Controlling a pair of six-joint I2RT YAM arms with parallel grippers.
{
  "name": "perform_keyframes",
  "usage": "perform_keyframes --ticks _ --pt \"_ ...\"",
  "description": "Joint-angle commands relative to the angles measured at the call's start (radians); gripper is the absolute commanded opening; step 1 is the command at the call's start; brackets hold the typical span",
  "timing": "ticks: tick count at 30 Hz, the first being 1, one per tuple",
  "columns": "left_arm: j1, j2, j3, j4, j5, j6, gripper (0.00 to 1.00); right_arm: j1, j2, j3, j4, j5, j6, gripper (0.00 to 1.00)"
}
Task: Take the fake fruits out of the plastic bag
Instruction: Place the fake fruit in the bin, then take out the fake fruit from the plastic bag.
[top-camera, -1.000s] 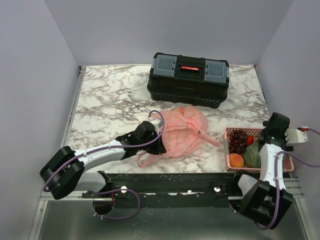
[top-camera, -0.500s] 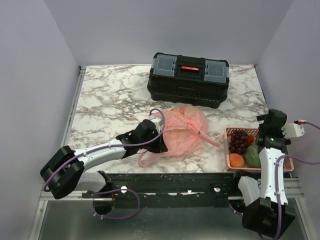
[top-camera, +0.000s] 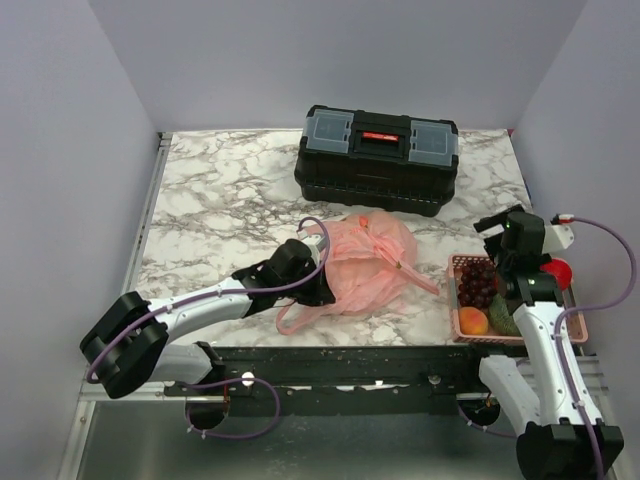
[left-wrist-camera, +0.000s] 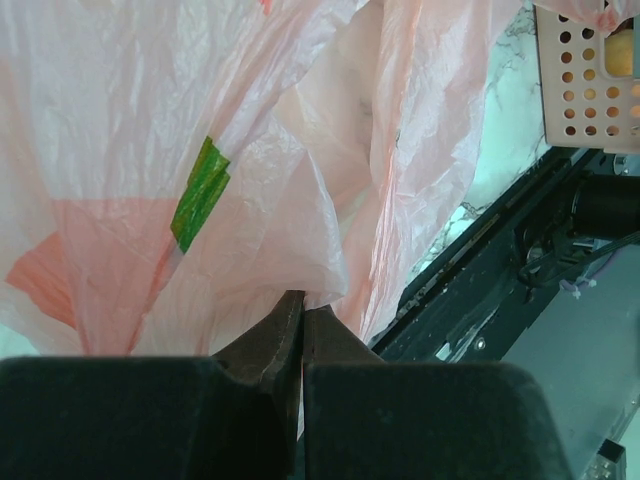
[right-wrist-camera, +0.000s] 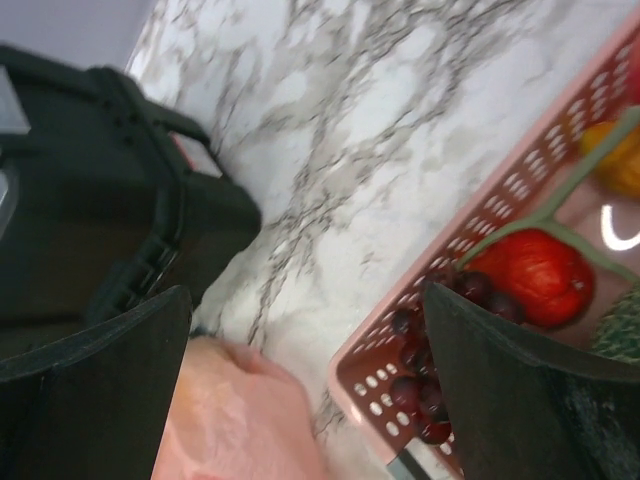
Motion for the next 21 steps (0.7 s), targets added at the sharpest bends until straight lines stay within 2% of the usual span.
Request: perform_keyframes --ticks 1,7,10,12,18,20,21 --pt "-0.002 -0.025 0.020 0.002 -0.006 -0.019 0.00 0.096 0.001 -0.007 0.055 -0.048 -0.045 1.00" --pt "-0.002 -0.025 0.024 -0.003 -0.013 -0.032 0.00 0.277 0.051 0.010 0.147 -0.144 -0.119 1.00" --pt "-0.002 -0.029 0.024 -0.003 -0.012 -0.046 0.00 0.367 0.081 -0.025 0.309 -0.378 -0.203 1.00" --pt "-0.002 -0.038 0.017 -0.005 -0.016 -0.054 0.00 0.452 0.112 -0.047 0.397 -0.475 -0.237 1.00" --pt "-0.002 -0.076 0.013 -0.038 -0.046 -0.054 0.00 0.867 0.226 -0.045 0.555 -0.417 -0.413 1.00" --pt "-0.002 -0.089 0.014 -0.052 -0.065 -0.051 0.00 0.906 0.291 -0.053 0.606 -0.459 -0.413 0.98" --pt "-0.002 -0.097 0.012 -0.062 -0.078 -0.050 0.00 0.909 0.321 -0.060 0.629 -0.477 -0.400 0.95"
